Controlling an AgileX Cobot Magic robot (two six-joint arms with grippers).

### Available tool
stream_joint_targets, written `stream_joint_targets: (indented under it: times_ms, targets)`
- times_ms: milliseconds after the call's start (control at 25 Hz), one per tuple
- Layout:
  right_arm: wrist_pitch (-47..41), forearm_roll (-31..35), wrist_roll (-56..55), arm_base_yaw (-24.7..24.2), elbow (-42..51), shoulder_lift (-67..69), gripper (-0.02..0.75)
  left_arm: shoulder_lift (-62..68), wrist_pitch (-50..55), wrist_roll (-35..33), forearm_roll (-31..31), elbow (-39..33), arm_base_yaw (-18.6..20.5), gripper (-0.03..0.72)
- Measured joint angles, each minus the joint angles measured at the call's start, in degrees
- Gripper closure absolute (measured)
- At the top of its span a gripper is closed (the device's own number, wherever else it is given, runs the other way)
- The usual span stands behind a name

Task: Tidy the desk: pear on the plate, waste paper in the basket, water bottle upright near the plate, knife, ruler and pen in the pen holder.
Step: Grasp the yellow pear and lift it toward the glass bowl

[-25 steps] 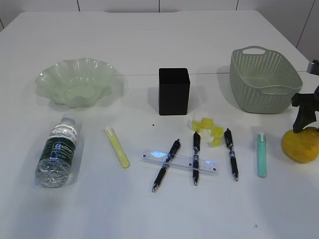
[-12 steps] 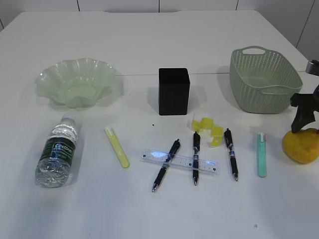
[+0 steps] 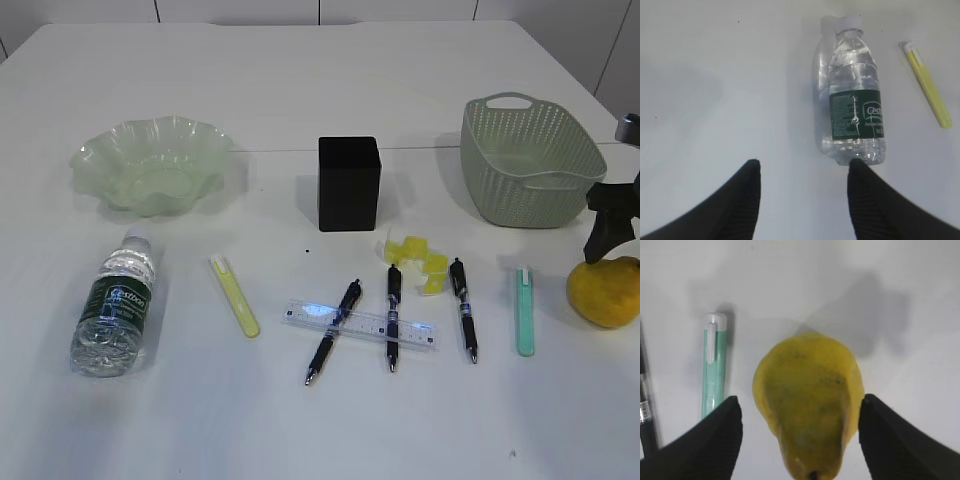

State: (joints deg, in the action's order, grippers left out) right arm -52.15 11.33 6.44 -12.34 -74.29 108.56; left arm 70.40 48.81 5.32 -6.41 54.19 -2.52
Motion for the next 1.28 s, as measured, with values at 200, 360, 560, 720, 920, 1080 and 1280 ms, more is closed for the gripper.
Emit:
stream_joint_targets:
  times_ms: [200, 360, 560, 720, 920, 1080, 1280]
  targets:
    - [-1.2, -0.3, 0.0, 0.0, 0.0, 0.0, 0.249, 0.0, 0.0, 0.0, 0.0, 0.0, 0.0, 0.293]
    - [-2.1, -0.5, 0.0, 0.0, 0.0, 0.0, 0.255, 0.0, 0.0, 0.0, 0.0, 0.0, 0.0, 0.293]
    - [-2.1, -1.0, 0.0, 0.0, 0.0, 0.0, 0.256, 0.0, 0.0, 0.0, 0.0, 0.0, 0.0, 0.293]
    - [-1.6, -1.0, 0.0, 0.0, 0.0, 0.0, 0.261, 0.0, 0.0, 0.0, 0.0, 0.0, 0.0, 0.293]
    - [-1.6, -1.0, 0.0, 0.0, 0.0, 0.0, 0.298, 0.0, 0.0, 0.0, 0.0, 0.0, 0.0, 0.293]
    - [-1.8, -1.0, 0.0, 0.0, 0.0, 0.0, 0.304, 0.0, 0.0, 0.0, 0.0, 0.0, 0.0, 0.293]
    - [-2.1, -1.0, 0.0, 0.0, 0.0, 0.0, 0.307, 0.0, 0.0, 0.0, 0.0, 0.0, 0.0, 0.293]
